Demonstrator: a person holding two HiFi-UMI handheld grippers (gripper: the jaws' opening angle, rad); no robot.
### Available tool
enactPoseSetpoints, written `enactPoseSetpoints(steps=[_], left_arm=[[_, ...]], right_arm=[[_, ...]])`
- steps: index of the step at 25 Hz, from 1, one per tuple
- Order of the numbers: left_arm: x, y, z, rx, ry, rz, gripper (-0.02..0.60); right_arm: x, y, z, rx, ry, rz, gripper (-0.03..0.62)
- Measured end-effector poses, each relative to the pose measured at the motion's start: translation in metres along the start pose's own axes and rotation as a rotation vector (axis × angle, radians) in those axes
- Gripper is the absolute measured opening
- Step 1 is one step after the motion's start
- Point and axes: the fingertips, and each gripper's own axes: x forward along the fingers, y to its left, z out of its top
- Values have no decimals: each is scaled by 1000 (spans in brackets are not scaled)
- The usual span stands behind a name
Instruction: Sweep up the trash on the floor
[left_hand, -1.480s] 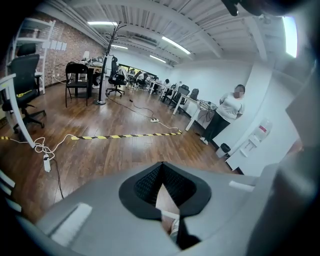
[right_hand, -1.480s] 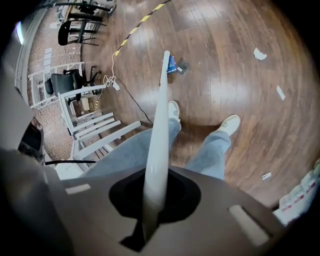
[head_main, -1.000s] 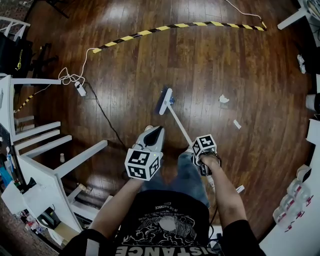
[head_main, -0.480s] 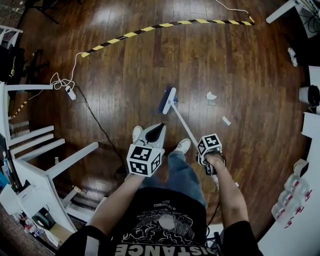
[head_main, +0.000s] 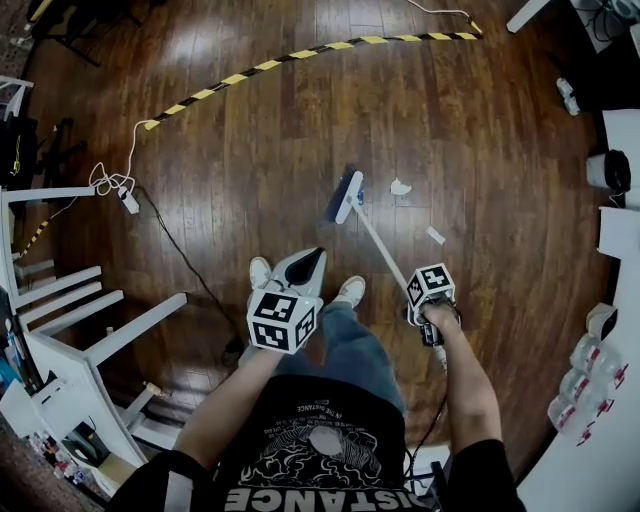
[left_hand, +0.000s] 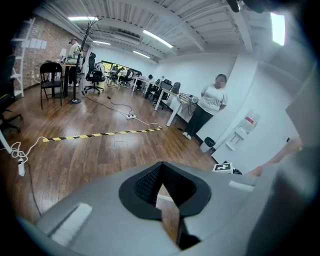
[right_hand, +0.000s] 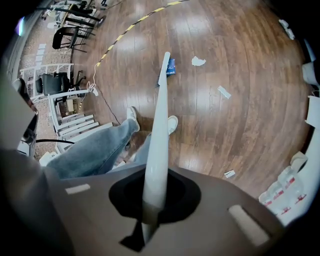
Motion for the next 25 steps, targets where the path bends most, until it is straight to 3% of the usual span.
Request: enactPoseSetpoints(steps=[15,25], left_arm=[[21,-63,1,89,29,-63,5],[31,-107,14,173,56,-145,5]], right_arm=[[-14,-70,-40,157,-82,66,1],[-1,-26,-51,203,-172,198,0]])
